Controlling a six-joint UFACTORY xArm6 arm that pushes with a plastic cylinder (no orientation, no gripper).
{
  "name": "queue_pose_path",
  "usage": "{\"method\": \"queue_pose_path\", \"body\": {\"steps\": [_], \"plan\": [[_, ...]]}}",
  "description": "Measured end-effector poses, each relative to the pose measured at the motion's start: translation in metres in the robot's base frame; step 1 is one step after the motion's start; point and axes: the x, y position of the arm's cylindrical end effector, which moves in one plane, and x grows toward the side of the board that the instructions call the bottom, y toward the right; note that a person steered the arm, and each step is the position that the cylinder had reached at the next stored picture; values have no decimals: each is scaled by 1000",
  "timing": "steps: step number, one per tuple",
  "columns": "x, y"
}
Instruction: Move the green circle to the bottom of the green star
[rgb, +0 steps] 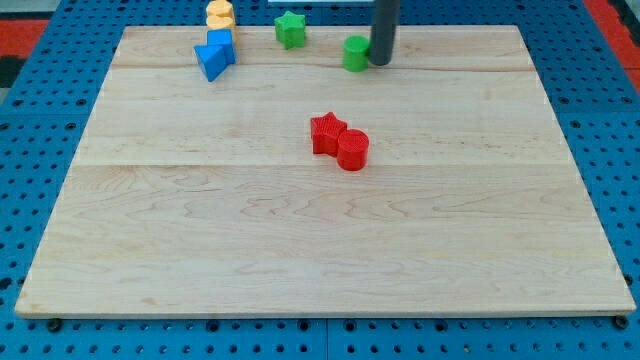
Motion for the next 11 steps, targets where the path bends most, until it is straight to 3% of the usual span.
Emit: {"method": "queue_pose_path", "body": {"steps": [1,4,7,9,11], "plan": [[-6,-37],[-23,-6],[-23,-73],[-22,-83],[62,-19]]}}
